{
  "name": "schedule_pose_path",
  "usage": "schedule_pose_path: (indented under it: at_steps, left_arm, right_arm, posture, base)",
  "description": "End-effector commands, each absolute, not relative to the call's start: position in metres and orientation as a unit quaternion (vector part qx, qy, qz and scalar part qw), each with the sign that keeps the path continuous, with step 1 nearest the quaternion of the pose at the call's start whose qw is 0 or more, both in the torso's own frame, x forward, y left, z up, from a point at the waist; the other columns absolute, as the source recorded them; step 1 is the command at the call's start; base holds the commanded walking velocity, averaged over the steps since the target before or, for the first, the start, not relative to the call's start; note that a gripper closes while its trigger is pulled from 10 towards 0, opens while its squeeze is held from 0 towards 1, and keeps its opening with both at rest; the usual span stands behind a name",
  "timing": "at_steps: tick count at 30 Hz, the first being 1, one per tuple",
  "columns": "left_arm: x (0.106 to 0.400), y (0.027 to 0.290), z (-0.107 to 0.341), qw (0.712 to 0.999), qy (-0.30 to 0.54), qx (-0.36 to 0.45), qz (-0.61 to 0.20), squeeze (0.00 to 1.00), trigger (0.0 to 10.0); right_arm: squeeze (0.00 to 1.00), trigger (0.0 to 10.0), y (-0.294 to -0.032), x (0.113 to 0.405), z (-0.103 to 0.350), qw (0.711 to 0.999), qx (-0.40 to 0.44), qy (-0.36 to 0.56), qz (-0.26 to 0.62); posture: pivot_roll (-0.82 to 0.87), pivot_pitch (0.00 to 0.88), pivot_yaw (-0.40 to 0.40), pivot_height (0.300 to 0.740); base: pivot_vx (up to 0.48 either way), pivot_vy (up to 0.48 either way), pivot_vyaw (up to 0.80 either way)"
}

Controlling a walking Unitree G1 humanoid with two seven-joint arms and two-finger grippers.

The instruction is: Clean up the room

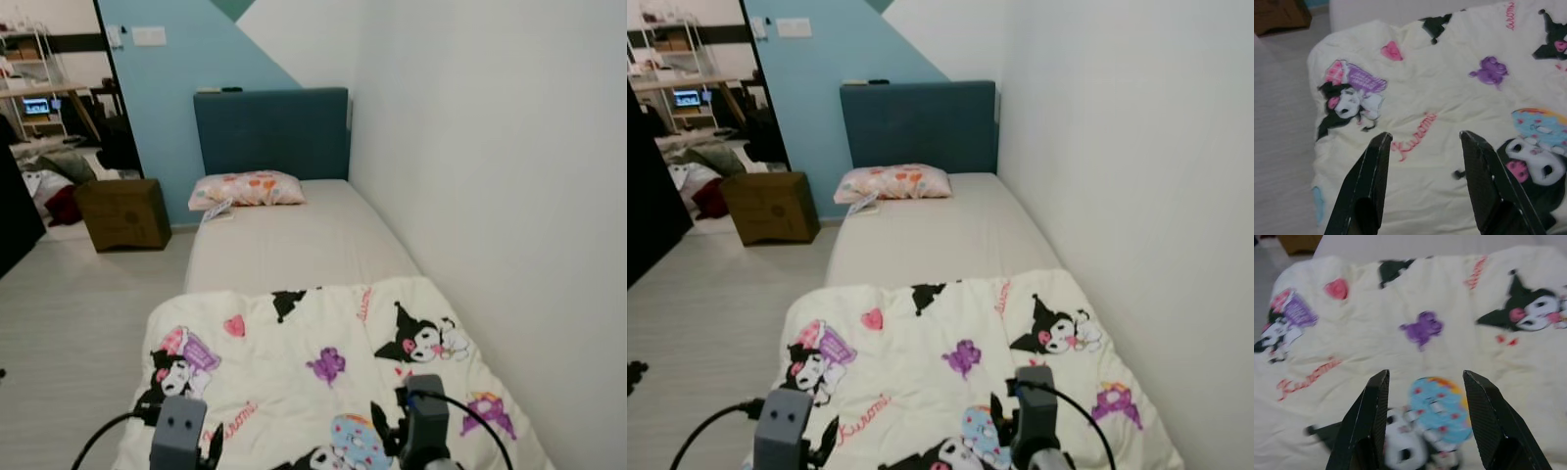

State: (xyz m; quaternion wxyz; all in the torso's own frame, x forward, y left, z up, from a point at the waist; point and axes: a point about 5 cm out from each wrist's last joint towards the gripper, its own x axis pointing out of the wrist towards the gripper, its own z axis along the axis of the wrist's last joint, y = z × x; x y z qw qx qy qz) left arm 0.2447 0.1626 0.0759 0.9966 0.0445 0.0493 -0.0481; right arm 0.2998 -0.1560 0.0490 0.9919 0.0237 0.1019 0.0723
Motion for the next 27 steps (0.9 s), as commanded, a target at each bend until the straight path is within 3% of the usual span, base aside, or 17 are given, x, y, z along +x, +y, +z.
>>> schedule_pose_path:
  at_steps: [1,27]
  left_arm:
    - [0.241,0.1685,0.0728,0.996,0.059,0.046,-0.041,0.0,10.0]
    - [0.2362,0.175,0.0734,0.996,0.058,0.048,-0.039,0.0,10.0]
  right_arm:
    - [0.0,10.0,-0.1481,0.2973,0.0453,0.99,0.036,0.109,0.082]
    - [0.0,10.0,-0.1429,0.2939,0.0438,0.989,0.038,0.108,0.094]
  posture:
    - [-0.06,0.101,-0.019,0.74]
    - [-0.05,0.094,-0.019,0.74]
  base:
    - [0.0,0.386,0.0]
    - [0.0,0.398,0.0]
